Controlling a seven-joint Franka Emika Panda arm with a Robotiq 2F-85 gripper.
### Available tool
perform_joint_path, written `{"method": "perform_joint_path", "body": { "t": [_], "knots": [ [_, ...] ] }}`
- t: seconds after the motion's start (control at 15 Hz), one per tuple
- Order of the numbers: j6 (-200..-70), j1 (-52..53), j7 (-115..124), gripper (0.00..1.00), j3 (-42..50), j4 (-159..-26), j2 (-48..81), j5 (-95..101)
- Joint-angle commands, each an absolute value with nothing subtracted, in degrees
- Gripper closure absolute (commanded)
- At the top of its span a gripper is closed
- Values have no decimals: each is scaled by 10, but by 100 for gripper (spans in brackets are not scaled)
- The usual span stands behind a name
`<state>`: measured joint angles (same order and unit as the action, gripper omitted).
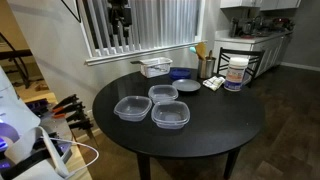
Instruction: Stack the three bowls onto each other
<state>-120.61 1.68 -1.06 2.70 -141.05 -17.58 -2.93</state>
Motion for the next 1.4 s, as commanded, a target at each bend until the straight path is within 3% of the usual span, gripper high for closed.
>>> {"method": "perform_joint_path", "body": {
  "t": [0.0,0.73,1.33],
  "knots": [
    [-1205,10,-12,0,20,-1410,-176,-31],
    [-1228,9,5,0,17,-1408,-157,-33],
    [-1497,-4,185,0,2,-1402,6,44]
  ]
}}
